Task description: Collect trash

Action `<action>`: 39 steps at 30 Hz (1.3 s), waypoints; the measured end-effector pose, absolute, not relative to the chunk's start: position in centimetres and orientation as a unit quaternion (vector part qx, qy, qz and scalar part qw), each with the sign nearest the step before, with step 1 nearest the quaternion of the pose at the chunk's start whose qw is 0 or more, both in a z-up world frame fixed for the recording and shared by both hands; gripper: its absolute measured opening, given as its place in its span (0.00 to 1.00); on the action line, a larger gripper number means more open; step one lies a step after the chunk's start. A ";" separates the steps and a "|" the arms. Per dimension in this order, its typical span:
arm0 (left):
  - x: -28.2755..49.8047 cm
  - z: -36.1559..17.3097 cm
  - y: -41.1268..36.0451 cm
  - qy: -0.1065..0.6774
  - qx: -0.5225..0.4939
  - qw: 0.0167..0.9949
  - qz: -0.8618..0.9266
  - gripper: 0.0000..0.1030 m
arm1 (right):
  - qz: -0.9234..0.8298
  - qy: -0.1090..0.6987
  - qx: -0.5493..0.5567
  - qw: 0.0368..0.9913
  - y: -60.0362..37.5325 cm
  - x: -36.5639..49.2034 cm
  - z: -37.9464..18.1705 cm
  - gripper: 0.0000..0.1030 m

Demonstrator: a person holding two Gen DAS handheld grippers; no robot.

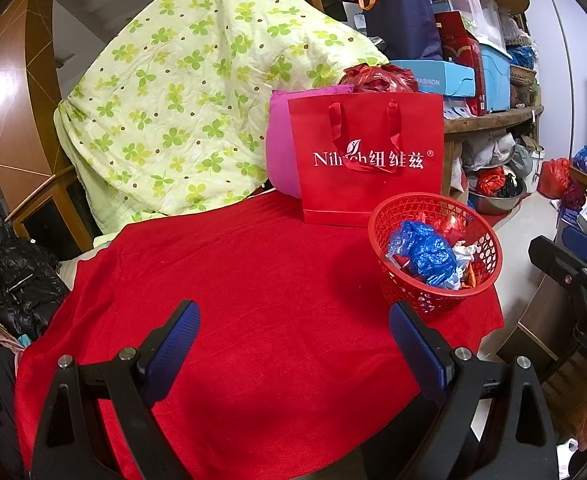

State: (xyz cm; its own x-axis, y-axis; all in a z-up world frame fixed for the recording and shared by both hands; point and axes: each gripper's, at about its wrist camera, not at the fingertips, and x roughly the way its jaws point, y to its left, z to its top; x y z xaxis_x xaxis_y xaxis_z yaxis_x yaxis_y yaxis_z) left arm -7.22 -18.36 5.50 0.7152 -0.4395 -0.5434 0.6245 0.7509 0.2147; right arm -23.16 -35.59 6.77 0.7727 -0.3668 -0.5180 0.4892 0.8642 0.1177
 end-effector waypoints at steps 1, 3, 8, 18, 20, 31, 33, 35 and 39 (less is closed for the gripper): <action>-7.2 5.5 -18.4 0.236 0.196 0.905 -0.294 0.92 | -0.229 0.247 0.124 0.933 -35.7 -23.1 6.8 0.70; -7.2 5.5 -18.4 0.236 0.195 0.905 -0.293 0.92 | -0.229 0.248 0.125 0.933 -35.6 -23.1 6.8 0.70; -7.3 5.7 -18.5 0.235 0.195 0.906 -0.293 0.92 | -0.229 0.247 0.124 0.933 -35.8 -23.1 6.9 0.70; -7.3 5.8 -18.4 0.235 0.194 0.906 -0.293 0.92 | -0.229 0.248 0.124 0.933 -35.7 -23.1 6.9 0.70; -7.3 5.8 -18.3 0.236 0.193 0.906 -0.292 0.92 | -0.229 0.248 0.123 0.933 -35.6 -23.1 6.9 0.70; -7.1 5.6 -18.1 0.240 0.190 0.906 -0.292 0.92 | -0.228 0.249 0.122 0.933 -35.2 -23.0 7.1 0.70; -7.1 5.6 -18.1 0.239 0.190 0.906 -0.292 0.92 | -0.228 0.249 0.123 0.933 -35.3 -23.0 7.1 0.70; -7.1 5.6 -18.1 0.240 0.190 0.906 -0.293 0.92 | -0.228 0.249 0.123 0.933 -35.3 -23.0 7.1 0.70; -7.1 5.6 -18.1 0.240 0.190 0.906 -0.293 0.92 | -0.228 0.249 0.123 0.933 -35.4 -23.0 7.1 0.70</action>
State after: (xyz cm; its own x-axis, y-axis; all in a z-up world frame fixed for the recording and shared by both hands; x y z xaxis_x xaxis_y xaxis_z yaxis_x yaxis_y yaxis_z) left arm -7.07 -18.11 5.61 0.7134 -0.4392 -0.5461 0.6214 0.7567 0.2032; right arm -22.96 -35.37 7.12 0.7717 -0.3638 -0.5217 0.4868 0.8657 0.1164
